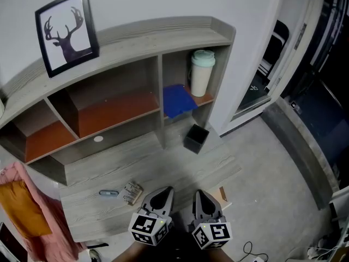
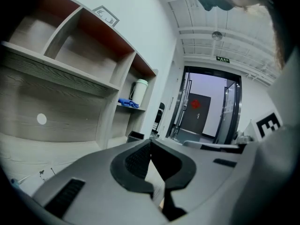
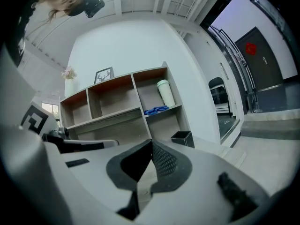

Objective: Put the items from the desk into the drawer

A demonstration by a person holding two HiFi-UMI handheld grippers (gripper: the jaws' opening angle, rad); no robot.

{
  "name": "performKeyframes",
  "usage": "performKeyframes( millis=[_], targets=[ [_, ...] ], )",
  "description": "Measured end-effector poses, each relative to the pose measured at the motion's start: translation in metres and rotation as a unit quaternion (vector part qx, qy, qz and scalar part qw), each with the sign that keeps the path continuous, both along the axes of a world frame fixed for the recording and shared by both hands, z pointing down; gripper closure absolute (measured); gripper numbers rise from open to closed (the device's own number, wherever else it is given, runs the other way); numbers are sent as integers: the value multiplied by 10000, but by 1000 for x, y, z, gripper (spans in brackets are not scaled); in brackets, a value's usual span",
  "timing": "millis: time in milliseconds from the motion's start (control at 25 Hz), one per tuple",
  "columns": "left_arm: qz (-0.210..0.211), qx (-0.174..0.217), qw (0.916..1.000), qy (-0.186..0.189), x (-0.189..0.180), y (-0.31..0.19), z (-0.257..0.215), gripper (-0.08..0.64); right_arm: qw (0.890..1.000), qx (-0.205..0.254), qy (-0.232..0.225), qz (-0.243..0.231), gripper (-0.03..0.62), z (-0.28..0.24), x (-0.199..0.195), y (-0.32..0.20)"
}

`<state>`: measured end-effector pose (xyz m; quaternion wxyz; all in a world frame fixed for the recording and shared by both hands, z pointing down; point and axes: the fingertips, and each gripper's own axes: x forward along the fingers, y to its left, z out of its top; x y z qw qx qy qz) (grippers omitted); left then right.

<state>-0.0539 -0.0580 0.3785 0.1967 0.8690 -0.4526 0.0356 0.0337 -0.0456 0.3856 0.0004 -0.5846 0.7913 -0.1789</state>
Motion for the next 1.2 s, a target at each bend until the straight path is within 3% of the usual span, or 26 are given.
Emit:
performKeyframes(
  millis=[360, 720, 960, 1200],
  targets=[
    [-104, 32, 9999, 12, 2, -19, -9, 551, 9985, 80, 216, -498, 584, -8, -2, -23],
    [-924, -69, 9957, 60, -26, -23, -4, 551, 9901, 2, 325, -1365, 584, -3, -25, -46],
    [-1699, -149, 9853, 52, -65, -18, 6, 551, 9763, -55, 429, -2120, 584, 6, -60, -53],
    [-2433, -258, 9696, -20, -107, -2, 16, 549, 9523, -2, 496, -3012, 584, 14, -103, -60]
  ],
)
